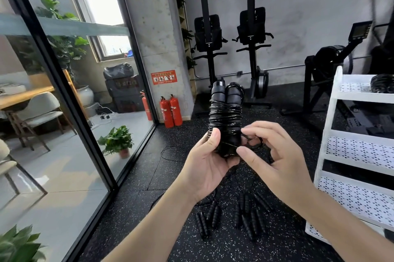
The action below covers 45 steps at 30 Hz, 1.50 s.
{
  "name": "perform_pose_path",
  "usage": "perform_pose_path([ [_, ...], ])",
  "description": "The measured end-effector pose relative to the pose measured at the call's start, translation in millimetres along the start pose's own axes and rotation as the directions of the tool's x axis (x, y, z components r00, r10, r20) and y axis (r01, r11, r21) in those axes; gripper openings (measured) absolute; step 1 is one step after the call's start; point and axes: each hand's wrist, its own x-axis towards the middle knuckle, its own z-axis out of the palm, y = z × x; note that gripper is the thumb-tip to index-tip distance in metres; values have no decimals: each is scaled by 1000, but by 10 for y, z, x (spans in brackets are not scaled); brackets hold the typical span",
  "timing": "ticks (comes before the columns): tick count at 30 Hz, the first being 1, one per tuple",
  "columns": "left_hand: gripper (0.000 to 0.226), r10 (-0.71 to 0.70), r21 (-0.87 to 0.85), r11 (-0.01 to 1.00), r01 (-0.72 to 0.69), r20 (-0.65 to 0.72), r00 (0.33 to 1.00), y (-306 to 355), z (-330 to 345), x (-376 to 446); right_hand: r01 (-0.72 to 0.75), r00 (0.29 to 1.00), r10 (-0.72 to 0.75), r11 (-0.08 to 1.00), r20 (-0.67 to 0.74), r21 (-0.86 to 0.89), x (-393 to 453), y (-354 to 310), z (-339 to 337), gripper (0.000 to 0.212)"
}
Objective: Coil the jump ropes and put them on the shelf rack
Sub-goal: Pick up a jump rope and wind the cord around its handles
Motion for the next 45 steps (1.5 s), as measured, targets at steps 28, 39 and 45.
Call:
perform_pose_path([
  [28,48,1,66,998,-2,4,1000,121,18,61,91,988,-65,977,139,-194,182,13,-83,20],
  [39,33,44,161,986,-37,-41,998,69,46,104,95,995,-93,951,22,-295,109,59,-6,21],
  [45,38,29,186,983,-14,-77,997,-11,50,87,6,998,9,976,66,-216,114,-37,26,14],
])
